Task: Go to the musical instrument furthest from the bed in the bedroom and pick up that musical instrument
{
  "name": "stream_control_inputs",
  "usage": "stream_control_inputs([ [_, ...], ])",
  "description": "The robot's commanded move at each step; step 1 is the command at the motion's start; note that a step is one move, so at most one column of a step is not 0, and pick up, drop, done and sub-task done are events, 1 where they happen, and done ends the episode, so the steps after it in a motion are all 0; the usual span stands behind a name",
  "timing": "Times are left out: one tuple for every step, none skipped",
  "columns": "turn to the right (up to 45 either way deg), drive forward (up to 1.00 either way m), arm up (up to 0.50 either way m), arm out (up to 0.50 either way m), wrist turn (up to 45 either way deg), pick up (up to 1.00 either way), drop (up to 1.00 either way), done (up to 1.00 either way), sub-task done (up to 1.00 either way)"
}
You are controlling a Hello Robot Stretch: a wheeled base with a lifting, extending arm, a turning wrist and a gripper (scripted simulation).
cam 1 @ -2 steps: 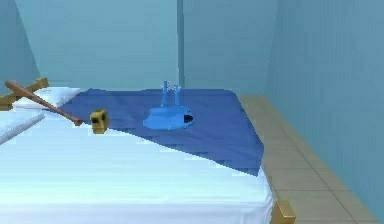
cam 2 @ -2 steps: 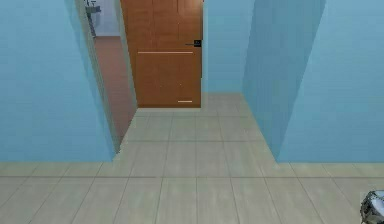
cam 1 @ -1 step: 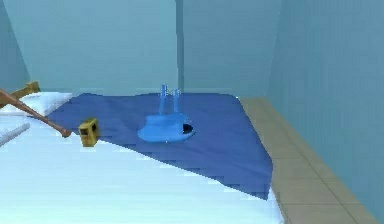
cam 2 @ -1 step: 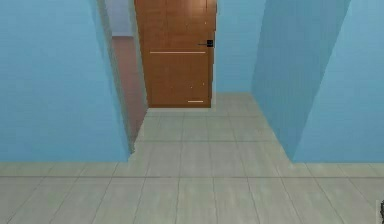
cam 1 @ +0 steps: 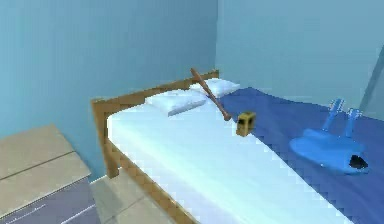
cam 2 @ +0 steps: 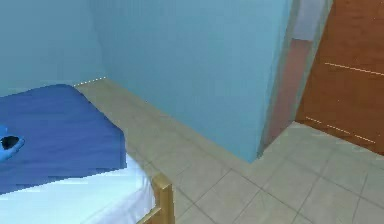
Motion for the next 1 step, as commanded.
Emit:
stream_control_inputs([
  [-45.0,0.00,0.00,0.00,0.0,0.00,0.00,0.00,0.00],
])
